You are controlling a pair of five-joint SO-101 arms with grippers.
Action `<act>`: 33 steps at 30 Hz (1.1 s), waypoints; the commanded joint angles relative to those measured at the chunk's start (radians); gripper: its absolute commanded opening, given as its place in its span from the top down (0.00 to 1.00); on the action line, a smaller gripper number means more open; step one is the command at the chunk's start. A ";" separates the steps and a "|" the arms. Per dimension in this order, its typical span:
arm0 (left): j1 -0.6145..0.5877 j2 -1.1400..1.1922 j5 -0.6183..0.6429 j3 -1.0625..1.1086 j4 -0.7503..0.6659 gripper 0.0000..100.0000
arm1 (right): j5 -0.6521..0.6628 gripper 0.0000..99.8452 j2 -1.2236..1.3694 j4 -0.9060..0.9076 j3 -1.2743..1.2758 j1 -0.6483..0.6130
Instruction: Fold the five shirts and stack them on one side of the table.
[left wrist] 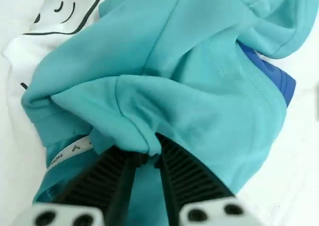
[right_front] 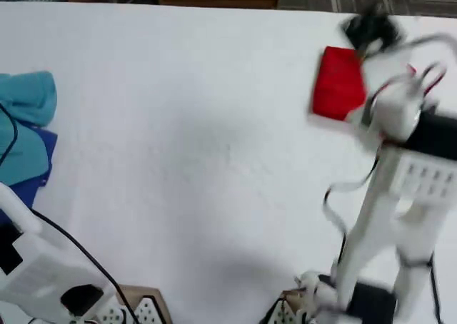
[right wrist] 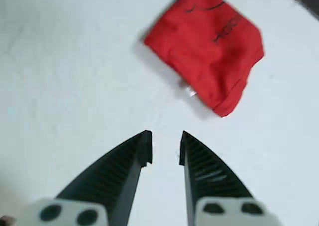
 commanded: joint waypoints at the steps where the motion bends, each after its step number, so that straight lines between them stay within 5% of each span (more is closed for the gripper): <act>1: 0.021 -0.015 0.000 -0.093 0.051 0.97 | 0.002 0.90 -0.266 0.002 0.365 -0.077; 8: 0.180 -0.015 0.055 -0.383 0.292 0.97 | -0.002 0.90 -0.642 -0.326 0.974 -0.131; 14: 0.445 -0.015 0.157 -0.754 0.552 0.97 | -0.002 0.90 -0.909 -0.581 1.484 -0.128; 19: 0.605 -0.014 0.218 -0.892 0.569 0.97 | -0.002 0.90 -1.107 -0.708 1.801 -0.130; 33: 1.148 -0.008 0.219 -0.895 0.569 0.97 | -0.103 0.90 -1.354 -0.598 1.849 -0.079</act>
